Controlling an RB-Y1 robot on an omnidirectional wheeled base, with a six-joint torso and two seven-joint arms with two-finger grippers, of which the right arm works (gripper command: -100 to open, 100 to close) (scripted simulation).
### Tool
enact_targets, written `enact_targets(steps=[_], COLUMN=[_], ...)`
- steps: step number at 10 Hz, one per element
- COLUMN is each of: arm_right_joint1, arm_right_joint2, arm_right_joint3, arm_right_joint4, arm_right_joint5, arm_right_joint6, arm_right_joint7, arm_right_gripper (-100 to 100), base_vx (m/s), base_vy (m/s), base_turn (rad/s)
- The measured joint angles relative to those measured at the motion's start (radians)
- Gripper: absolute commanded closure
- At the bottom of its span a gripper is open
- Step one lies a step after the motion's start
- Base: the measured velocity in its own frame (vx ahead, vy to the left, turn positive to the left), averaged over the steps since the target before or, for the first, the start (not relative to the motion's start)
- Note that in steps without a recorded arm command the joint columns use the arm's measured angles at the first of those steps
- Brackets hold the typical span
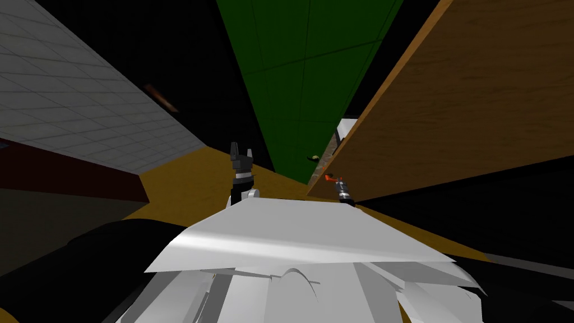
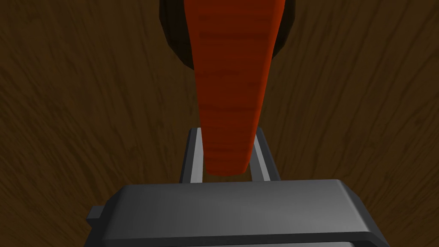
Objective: Pull the door open
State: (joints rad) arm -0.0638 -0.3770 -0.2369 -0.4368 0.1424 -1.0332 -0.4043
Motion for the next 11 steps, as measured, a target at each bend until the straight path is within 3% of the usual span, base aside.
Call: enact_targets(steps=[3,5,6,8,9,11], arm_right_joint1=[0.044,0.044,0.063,0.062,0.080,0.079], arm_right_joint2=[-0.008,-0.023,-0.022,-0.030,-0.039,-0.045], arm_right_joint3=[0.020,0.035,0.039,0.046,0.043,0.041], arm_right_joint4=[-0.029,0.005,-0.022,-0.014,-0.025,-0.001], arm_right_joint5=[0.027,0.045,0.050,0.060,0.063,0.068], arm_right_joint6=[-0.030,-0.073,-0.073,-0.084,-0.089,-0.120], arm_right_joint7=[-0.033,-0.055,-0.064,-0.077,-0.085,-0.088], arm_right_gripper=[100,100,100,100,100,100], base_vx=[-0.191,-0.152,-0.168,-0.108,-0.158,-0.115], base_vy=[-0.056,-0.051,-0.044,-0.038,-0.046,-0.036], base_turn=[0.101,0.083,0.076,0.095,0.105,0.089])
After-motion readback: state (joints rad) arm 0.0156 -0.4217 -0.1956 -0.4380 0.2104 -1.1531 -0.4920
